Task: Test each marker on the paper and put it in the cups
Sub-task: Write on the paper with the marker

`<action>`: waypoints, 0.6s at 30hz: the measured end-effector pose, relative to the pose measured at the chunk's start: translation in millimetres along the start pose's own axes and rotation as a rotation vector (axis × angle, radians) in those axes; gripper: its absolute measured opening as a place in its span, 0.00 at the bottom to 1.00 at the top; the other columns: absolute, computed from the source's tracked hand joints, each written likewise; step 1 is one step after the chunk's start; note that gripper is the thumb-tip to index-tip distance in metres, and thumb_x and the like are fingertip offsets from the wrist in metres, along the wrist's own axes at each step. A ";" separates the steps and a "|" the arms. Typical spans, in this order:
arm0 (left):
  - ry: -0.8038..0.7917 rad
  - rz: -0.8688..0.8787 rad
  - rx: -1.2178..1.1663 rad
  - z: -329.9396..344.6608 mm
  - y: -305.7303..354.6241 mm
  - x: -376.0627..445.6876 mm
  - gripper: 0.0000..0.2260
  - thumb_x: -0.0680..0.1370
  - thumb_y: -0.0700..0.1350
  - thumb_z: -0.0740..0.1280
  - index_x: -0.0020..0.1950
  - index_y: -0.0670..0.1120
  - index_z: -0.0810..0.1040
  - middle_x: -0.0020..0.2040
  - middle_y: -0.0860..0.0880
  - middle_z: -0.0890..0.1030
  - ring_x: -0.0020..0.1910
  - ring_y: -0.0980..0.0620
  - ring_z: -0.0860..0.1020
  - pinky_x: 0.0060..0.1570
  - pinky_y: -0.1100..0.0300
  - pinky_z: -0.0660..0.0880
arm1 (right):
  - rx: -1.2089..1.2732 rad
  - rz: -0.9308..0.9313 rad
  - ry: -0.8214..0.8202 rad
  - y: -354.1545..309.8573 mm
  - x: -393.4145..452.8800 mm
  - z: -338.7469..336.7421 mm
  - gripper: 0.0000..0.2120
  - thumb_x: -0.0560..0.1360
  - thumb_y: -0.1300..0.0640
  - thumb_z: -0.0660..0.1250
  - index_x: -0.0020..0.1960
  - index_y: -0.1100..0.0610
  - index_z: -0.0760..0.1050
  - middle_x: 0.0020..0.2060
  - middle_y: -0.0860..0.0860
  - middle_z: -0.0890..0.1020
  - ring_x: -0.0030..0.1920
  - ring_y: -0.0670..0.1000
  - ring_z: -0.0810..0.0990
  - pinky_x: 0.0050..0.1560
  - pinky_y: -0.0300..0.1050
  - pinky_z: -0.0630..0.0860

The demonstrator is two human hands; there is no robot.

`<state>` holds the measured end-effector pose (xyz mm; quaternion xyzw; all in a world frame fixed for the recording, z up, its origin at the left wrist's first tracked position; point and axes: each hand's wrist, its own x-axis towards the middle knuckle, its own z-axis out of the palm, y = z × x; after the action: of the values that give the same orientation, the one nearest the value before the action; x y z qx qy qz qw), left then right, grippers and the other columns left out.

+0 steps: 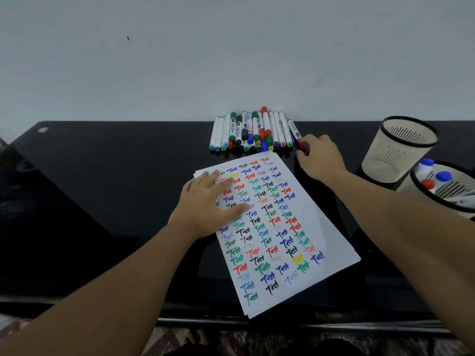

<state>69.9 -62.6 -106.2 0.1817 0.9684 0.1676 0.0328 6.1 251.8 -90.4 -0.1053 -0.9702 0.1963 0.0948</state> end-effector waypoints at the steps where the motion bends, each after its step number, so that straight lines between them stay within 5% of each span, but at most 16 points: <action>1: -0.002 -0.001 0.000 -0.3 0.5 -0.2 0.42 0.71 0.80 0.55 0.80 0.61 0.61 0.83 0.53 0.55 0.82 0.52 0.49 0.79 0.46 0.44 | 0.001 0.006 0.022 -0.1 -2.3 -0.4 0.17 0.82 0.46 0.65 0.68 0.51 0.73 0.62 0.58 0.73 0.59 0.61 0.76 0.57 0.56 0.78; 3: -0.008 -0.005 -0.003 -0.9 0.9 -0.6 0.42 0.71 0.80 0.55 0.80 0.61 0.61 0.83 0.53 0.55 0.82 0.52 0.48 0.79 0.46 0.44 | -0.027 0.007 0.043 -0.4 -7.2 -1.0 0.15 0.82 0.44 0.65 0.63 0.51 0.72 0.60 0.58 0.72 0.58 0.59 0.74 0.54 0.56 0.78; 8: -0.004 -0.007 -0.010 -1.3 2.0 -1.9 0.41 0.71 0.80 0.56 0.80 0.61 0.62 0.83 0.53 0.55 0.82 0.52 0.49 0.79 0.46 0.44 | -0.139 -0.016 -0.015 -2.4 -11.3 -3.4 0.16 0.85 0.44 0.60 0.71 0.45 0.74 0.64 0.59 0.71 0.65 0.61 0.70 0.60 0.57 0.74; 14: -0.003 -0.005 -0.013 -2.1 1.7 -2.5 0.41 0.71 0.79 0.56 0.80 0.61 0.62 0.83 0.53 0.55 0.82 0.52 0.49 0.79 0.47 0.44 | -0.081 -0.012 0.020 -2.1 -20.0 -4.7 0.13 0.82 0.47 0.65 0.64 0.52 0.74 0.58 0.59 0.75 0.57 0.58 0.74 0.54 0.54 0.76; 18: 0.000 -0.003 -0.010 -1.7 1.3 -2.4 0.41 0.71 0.80 0.55 0.80 0.61 0.62 0.83 0.52 0.55 0.82 0.51 0.49 0.79 0.47 0.44 | -0.075 -0.052 -0.030 0.5 -29.2 -11.4 0.18 0.80 0.50 0.68 0.68 0.54 0.74 0.60 0.57 0.77 0.60 0.57 0.76 0.56 0.52 0.76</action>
<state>72.3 -62.8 -104.1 0.1801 0.9678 0.1725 0.0342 36.8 249.3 -84.4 -0.0806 -0.9806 0.1589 0.0812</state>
